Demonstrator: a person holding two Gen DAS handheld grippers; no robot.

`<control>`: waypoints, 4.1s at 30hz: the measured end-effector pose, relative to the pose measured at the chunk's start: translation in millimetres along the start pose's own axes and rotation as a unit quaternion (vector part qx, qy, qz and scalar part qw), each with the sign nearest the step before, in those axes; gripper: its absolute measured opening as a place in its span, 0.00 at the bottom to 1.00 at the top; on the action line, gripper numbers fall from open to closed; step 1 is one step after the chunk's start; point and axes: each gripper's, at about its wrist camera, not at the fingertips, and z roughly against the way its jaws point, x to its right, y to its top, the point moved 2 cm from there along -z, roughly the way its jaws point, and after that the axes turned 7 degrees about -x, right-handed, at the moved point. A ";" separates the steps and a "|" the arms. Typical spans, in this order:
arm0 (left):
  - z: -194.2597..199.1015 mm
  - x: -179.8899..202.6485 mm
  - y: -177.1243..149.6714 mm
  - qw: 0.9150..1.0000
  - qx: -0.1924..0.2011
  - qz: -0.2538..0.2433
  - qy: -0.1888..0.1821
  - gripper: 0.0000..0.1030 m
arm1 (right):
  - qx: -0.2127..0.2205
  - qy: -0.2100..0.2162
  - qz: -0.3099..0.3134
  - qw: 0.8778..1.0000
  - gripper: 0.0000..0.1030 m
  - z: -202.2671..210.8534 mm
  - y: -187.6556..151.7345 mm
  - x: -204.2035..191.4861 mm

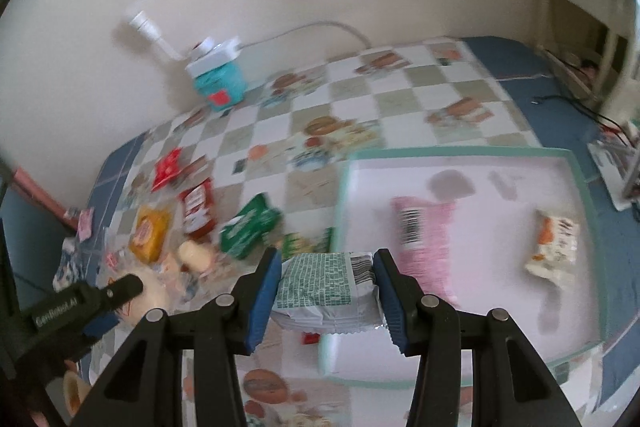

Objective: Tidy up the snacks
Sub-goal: 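Carry the bun with the left tool while the right tool carries the green packet over the tray, then open the left tool to drop the bun while the right tool releases the green packet in the tray, then withdraw both tools from the tray back toward the remaining snacks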

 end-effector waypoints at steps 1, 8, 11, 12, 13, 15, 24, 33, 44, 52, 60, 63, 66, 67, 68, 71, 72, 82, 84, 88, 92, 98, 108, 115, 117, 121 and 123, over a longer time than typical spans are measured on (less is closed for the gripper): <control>-1.6 7.8 -3.3 1.000 -0.002 -0.011 -0.001 0.49 | 0.002 -0.003 -0.009 1.000 0.49 2.0 1.5 8.8; -18.9 64.8 -30.3 0.995 -0.032 -0.093 -0.018 0.49 | 0.018 -0.031 -0.074 0.997 0.49 15.8 6.7 74.7; -29.4 89.7 -45.0 0.990 -0.051 -0.128 -0.025 0.49 | 0.021 -0.046 -0.096 0.994 0.49 19.0 6.7 100.2; -32.7 97.5 -49.9 0.988 -0.056 -0.138 -0.026 0.49 | 0.022 -0.050 -0.104 0.993 0.49 19.9 6.3 108.7; -36.5 106.6 -55.8 0.986 -0.063 -0.151 -0.028 0.49 | 0.023 -0.052 -0.108 0.992 0.49 20.1 5.9 113.7; -44.0 121.8 -66.8 0.982 -0.074 -0.172 -0.030 0.49 | 0.023 -0.059 -0.119 0.991 0.49 20.9 4.5 126.2; -74.5 159.8 -98.4 0.964 -0.117 -0.240 -0.011 0.49 | 0.019 -0.066 -0.131 0.989 0.49 12.2 3.1 144.2; -90.5 170.3 -99.9 0.959 -0.119 -0.256 0.000 0.49 | 0.022 -0.060 -0.114 0.991 0.49 -2.6 6.1 136.7; -110.1 177.1 -93.8 0.961 -0.128 -0.247 -0.010 0.49 | -0.005 -0.058 -0.115 0.992 0.50 -18.2 0.6 139.3; -110.0 172.0 -88.2 0.963 -0.126 -0.239 0.003 0.58 | -0.039 -0.064 -0.124 0.989 0.50 -28.5 -7.9 140.2; -112.4 167.9 -85.7 0.963 -0.130 -0.235 0.011 0.73 | -0.069 -0.070 -0.155 0.983 0.51 -32.1 -17.8 152.1; -109.3 164.8 -83.0 0.965 -0.129 -0.230 0.007 0.74 | -0.073 -0.068 -0.165 0.981 0.51 -33.0 -20.0 156.5; -106.0 163.2 -80.5 0.965 -0.127 -0.228 0.005 0.74 | -0.072 -0.071 -0.163 0.981 0.51 -31.6 -18.9 156.1; -104.0 162.3 -79.3 0.966 -0.126 -0.226 0.004 0.75 | -0.070 -0.071 -0.161 0.982 0.51 -30.6 -18.4 155.1; -102.5 162.0 -78.1 0.967 -0.125 -0.224 0.002 0.76 | -0.069 -0.072 -0.160 0.982 0.51 -29.8 -17.8 154.5; -96.0 159.5 -73.8 0.969 -0.122 -0.216 -0.005 0.81 | -0.064 -0.076 -0.156 0.983 0.51 -25.9 -15.8 152.8; -92.8 158.2 -71.8 0.970 -0.119 -0.213 -0.009 0.81 | -0.062 -0.077 -0.156 0.983 0.51 -24.7 -15.5 152.3; -78.1 139.4 -52.2 0.980 -0.094 -0.178 0.005 0.84 | -0.051 -0.086 -0.136 0.986 0.51 -16.5 -13.4 139.0; -78.4 135.0 -49.0 0.981 -0.090 -0.172 0.016 0.84 | -0.054 -0.087 -0.123 0.987 0.56 -18.6 -14.0 132.4; -72.6 123.6 -40.7 0.984 -0.072 -0.157 0.032 0.85 | -0.056 -0.088 -0.096 0.990 0.63 -22.0 -14.3 116.8; -64.6 112.0 -30.8 0.987 -0.045 -0.144 0.057 0.86 | -0.052 -0.089 -0.075 0.992 0.77 -22.2 -15.4 103.7; -53.4 84.3 -12.9 0.988 -0.019 -0.118 0.100 0.99 | -0.049 -0.083 -0.047 0.994 0.84 -22.9 -17.0 86.9; -35.7 42.9 9.6 0.980 0.016 -0.098 0.173 1.00 | -0.041 -0.079 -0.042 0.995 0.98 -21.9 -20.2 80.3; -22.4 22.2 19.1 0.970 0.037 -0.101 0.218 1.00 | -0.029 -0.082 -0.037 0.996 1.00 -20.0 -23.5 73.3; -18.8 18.8 20.4 0.966 0.044 -0.109 0.231 1.00 | -0.027 -0.086 -0.032 0.995 1.00 -19.5 -24.4 70.1; -12.0 11.7 24.0 0.960 0.054 -0.119 0.247 1.00 | -0.021 -0.089 -0.027 0.995 1.00 -18.5 -26.5 63.9; -9.0 6.3 26.6 0.959 0.055 -0.123 0.249 1.00 | -0.017 -0.086 -0.028 0.996 1.00 -17.7 -27.1 61.2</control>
